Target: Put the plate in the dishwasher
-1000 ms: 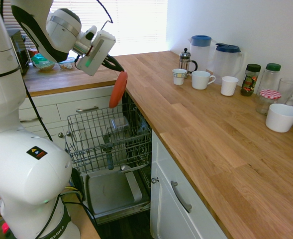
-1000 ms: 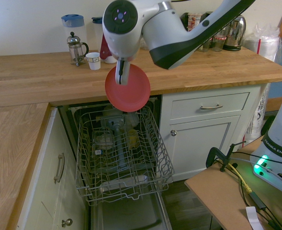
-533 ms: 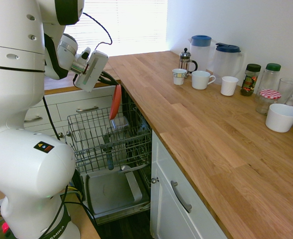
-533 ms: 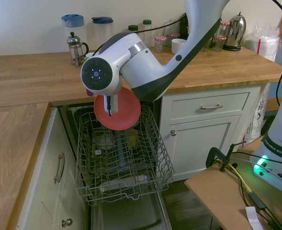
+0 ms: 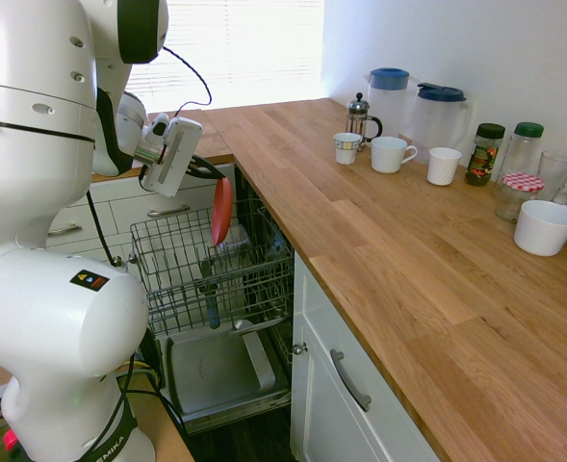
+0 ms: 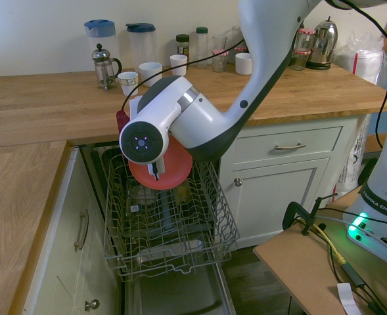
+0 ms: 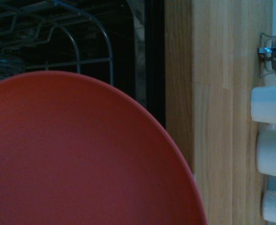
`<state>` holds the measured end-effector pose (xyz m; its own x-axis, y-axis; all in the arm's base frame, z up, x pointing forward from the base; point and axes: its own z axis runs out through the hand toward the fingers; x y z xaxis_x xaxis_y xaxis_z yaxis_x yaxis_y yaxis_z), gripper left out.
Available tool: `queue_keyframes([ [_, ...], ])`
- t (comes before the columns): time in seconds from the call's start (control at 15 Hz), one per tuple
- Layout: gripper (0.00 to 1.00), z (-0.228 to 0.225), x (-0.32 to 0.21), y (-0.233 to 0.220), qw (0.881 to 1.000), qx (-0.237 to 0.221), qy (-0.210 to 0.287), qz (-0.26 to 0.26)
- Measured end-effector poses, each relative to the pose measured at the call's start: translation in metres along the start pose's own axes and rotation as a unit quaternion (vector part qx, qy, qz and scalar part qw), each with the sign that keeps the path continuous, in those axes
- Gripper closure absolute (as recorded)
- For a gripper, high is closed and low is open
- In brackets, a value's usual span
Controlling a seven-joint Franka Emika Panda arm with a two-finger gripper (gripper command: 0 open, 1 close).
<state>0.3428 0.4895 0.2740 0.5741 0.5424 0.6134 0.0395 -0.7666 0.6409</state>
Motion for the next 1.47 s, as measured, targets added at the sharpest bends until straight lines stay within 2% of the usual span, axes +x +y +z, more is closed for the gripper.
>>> queue_keyframes([
  [0.47,1.0,-0.011,-0.038,-0.02,1.0,-0.001,0.003,-0.003],
  [0.8,1.0,0.002,-0.058,-0.036,1.0,-0.005,0.003,-0.011],
  [1.2,1.0,0.006,-0.065,-0.047,1.0,-0.004,0.03,-0.01],
  [1.47,1.0,-0.017,-0.071,-0.061,0.999,0.012,0.044,0.0],
])
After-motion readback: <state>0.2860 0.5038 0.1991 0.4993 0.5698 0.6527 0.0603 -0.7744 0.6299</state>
